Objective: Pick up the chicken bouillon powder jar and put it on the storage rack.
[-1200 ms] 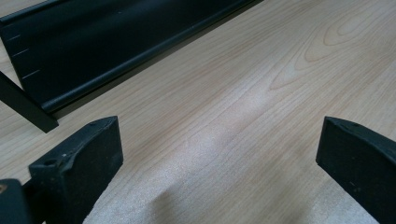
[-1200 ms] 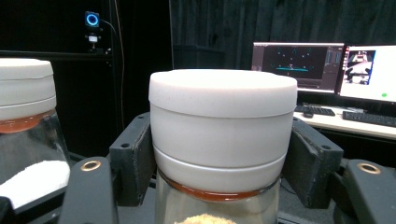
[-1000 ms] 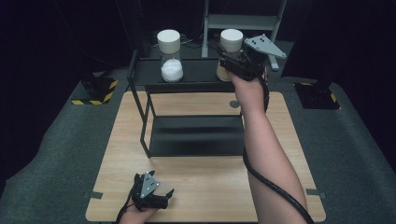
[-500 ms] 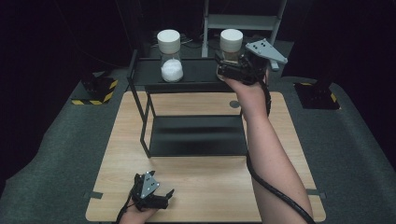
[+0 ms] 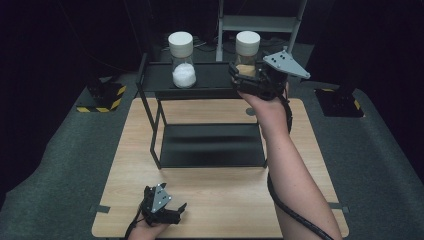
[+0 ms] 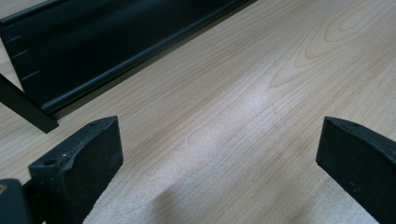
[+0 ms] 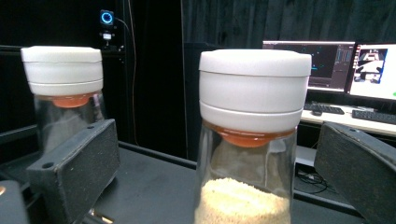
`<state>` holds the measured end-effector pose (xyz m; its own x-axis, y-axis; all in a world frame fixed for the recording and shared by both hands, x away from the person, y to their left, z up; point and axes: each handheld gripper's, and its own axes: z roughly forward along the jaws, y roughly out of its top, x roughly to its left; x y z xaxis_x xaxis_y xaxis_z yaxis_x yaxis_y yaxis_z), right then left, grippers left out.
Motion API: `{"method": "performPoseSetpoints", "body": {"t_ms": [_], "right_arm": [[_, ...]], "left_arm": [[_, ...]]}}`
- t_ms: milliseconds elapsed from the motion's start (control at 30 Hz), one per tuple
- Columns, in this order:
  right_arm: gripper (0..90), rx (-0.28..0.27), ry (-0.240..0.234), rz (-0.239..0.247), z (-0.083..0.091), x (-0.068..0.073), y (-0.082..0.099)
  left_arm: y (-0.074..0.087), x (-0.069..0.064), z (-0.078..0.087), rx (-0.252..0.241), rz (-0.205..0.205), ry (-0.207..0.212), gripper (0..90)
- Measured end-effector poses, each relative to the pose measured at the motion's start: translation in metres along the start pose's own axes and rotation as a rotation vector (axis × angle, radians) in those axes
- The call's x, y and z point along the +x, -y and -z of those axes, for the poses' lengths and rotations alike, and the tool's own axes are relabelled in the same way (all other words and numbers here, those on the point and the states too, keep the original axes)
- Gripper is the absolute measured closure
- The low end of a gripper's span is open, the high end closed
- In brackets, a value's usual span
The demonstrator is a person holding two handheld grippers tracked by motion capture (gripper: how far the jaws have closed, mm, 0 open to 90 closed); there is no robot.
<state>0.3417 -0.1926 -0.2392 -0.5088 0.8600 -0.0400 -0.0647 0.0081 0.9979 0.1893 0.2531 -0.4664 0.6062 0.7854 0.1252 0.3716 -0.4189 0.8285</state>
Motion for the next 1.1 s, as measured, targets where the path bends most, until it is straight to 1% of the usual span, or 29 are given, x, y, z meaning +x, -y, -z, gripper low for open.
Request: {"method": "performPoseSetpoints", "body": {"t_ms": [133, 333, 433, 567, 733, 1100], "right_arm": [[0.0, 0.001, -0.004, 0.006, 0.006, 0.002, 0.0], [0.0, -0.007, -0.015, 0.005, 0.018, 0.004, 0.002], [0.0, -0.004, -0.02, 0.014, 0.023, 0.005, 0.002], [0.0, -0.002, -0.026, 0.01, 0.03, 0.007, 0.004], [0.0, 0.002, -0.029, 0.015, 0.039, 0.01, 0.009], [0.0, 0.013, -0.043, 0.052, 0.055, 0.014, 0.022]], "left_arm": [[-0.001, -0.001, 0.0, 0.004, -0.008, -0.003, 0.9], [-0.001, -0.001, 0.0, 0.006, -0.008, -0.003, 1.0], [-0.001, 0.0, 0.0, 0.004, -0.007, 0.0, 0.9], [-0.001, 0.0, 0.0, 0.003, -0.005, 0.001, 0.9], [-0.001, 0.0, 0.0, 0.005, -0.01, 0.001, 1.0], [-0.001, -0.001, -0.001, 0.006, -0.013, 0.002, 1.0]]}}
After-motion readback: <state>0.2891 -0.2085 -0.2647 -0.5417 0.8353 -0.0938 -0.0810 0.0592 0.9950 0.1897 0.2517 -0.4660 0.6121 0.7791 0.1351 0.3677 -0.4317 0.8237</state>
